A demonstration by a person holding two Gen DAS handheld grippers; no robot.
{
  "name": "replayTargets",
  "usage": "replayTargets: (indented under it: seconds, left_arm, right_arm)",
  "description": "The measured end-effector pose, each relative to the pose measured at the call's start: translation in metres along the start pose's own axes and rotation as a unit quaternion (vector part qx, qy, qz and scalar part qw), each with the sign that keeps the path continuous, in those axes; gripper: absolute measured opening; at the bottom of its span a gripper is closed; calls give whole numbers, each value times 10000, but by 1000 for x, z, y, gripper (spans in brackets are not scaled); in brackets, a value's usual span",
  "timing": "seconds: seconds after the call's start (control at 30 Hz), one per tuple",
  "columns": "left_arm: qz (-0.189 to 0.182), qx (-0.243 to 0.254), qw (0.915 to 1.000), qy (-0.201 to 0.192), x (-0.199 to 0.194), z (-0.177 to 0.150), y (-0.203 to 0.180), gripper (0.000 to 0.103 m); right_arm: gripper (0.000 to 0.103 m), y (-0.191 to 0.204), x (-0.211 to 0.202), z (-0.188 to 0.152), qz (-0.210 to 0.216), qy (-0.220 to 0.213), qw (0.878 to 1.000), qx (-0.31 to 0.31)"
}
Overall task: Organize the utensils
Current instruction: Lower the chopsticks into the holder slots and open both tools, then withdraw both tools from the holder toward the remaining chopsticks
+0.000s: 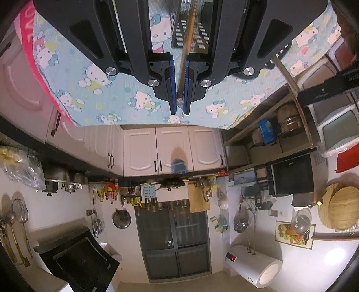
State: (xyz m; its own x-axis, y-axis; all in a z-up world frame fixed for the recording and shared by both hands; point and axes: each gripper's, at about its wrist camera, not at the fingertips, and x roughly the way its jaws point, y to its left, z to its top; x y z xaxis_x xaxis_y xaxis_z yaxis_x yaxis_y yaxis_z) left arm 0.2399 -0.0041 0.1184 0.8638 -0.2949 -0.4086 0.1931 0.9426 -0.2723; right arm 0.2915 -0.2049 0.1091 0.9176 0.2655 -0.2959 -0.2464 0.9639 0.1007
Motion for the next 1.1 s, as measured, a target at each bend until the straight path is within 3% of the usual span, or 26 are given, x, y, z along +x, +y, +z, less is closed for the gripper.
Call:
replayTargets:
  seconds: [0.17,0.37,1.1]
  left_arm:
    - [30,-129,9999,-21,-5,1,8,1]
    - [66,-258,9996,-15,-10,0,17,3]
    - [54,-464,9989,14,-37,-18,31,56]
  right_arm:
    - [8,-5,-6,-4,-66,121,9999,54]
    - [26,-14,-14,-9,-106,300,9994,158]
    - [57,-16,-61,-25,-88,477,9987,154]
